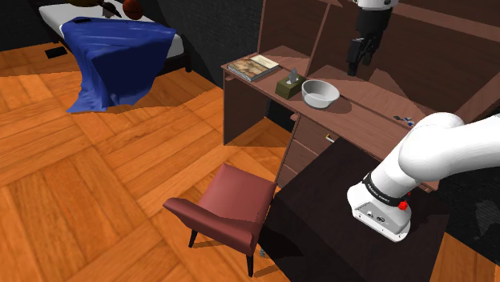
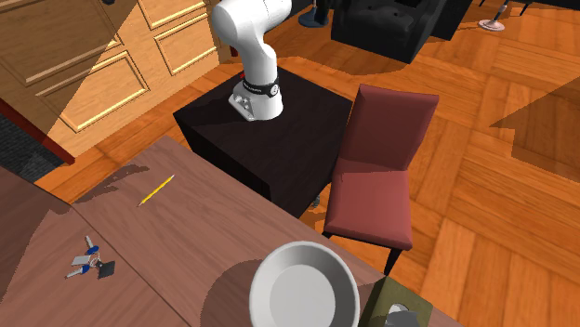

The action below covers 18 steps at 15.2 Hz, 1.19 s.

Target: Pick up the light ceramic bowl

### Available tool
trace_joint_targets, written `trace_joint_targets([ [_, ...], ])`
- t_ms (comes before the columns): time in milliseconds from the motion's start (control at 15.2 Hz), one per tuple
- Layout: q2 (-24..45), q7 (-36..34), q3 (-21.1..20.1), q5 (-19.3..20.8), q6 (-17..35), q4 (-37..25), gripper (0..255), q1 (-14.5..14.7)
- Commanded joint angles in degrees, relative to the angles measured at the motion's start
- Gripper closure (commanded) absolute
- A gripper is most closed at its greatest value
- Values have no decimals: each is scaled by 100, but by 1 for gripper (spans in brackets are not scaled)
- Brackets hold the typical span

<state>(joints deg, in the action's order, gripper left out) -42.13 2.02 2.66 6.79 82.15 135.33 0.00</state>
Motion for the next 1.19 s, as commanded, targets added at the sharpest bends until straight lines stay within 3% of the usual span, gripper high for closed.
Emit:
trace_joint_targets([
  [0, 0, 0, 0, 0, 0, 0, 0, 0],
  [594, 785, 788, 799, 642, 1752, 645, 0, -216],
  [1122, 2088, 1474, 1504, 940, 3362, 637, 0, -348],
])
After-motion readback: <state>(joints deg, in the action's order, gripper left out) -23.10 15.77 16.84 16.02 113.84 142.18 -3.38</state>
